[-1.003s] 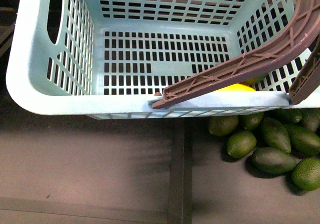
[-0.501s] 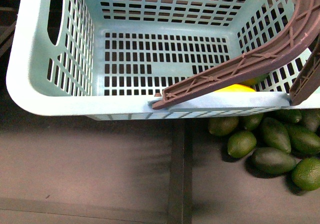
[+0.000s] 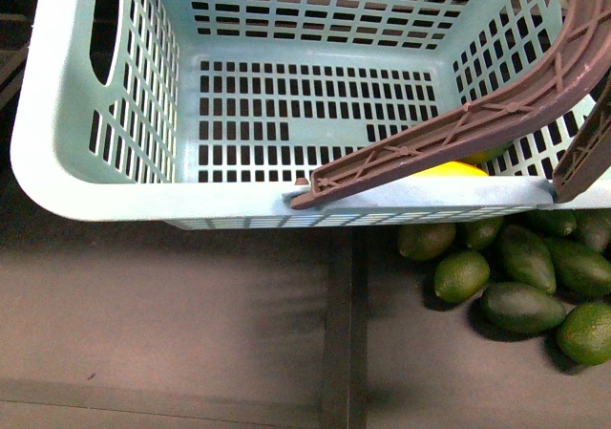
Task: Pick mango and avocado into basket
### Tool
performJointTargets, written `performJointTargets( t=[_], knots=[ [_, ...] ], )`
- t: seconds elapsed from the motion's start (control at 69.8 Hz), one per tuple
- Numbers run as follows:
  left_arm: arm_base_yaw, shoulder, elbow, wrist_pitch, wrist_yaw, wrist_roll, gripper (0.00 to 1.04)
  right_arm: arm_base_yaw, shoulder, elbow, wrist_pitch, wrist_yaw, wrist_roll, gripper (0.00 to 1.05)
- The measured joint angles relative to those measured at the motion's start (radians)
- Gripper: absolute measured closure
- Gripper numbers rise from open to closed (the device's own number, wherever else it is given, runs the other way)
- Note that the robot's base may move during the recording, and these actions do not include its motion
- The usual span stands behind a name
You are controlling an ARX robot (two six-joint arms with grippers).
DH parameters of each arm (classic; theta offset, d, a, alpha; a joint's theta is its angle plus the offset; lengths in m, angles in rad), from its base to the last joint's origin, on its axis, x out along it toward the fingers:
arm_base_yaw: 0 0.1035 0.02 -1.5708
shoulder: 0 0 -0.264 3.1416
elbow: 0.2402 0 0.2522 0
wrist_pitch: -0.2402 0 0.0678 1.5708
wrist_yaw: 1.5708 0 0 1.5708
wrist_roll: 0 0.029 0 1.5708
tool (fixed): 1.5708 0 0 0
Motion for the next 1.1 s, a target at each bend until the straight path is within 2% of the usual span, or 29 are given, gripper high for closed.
performJointTargets(
  t=[0.258,0.301,0.344,0.415,0.487,0.673,0.831,0.96,1.103],
  knots=[
    [0.0,0.0,0.0,0.0,-0.002,-0.001,0.92,0.0,0.0,0.0,0.0,0.0,0.0,0.09],
    [-0.009,-0.003,-0.017,0.049,-0.092,-0.053,0.92,0.0,0.0,0.0,0.0,0.0,0.0,0.09],
    [-0.02,-0.008,-0.06,0.143,-0.248,-0.174,0.92,0.0,0.0,0.0,0.0,0.0,0.0,0.09],
    [-0.027,-0.01,-0.103,0.225,-0.448,-0.371,0.92,0.0,0.0,0.0,0.0,-0.002,0.0,0.09],
    [0.005,-0.027,-0.134,0.27,-0.516,-0.494,0.92,0.0,-0.001,0.0,0.0,-0.001,0.0,0.09],
    [0.098,-0.062,-0.204,0.33,-0.504,-0.621,0.92,0.0,-0.001,0.0,0.0,-0.001,0.0,0.09],
    [0.195,-0.011,-0.211,0.352,-0.425,-0.673,0.92,0.0,-0.001,0.0,0.0,-0.002,0.0,0.09],
    [0.308,0.158,-0.089,0.333,-0.354,-0.736,0.92,0.0,-0.001,0.0,0.0,-0.002,0.0,0.09],
    [0.418,0.325,0.089,0.273,-0.352,-0.771,0.92,0.0,-0.001,0.0,0.0,-0.002,0.0,0.09]
  ],
)
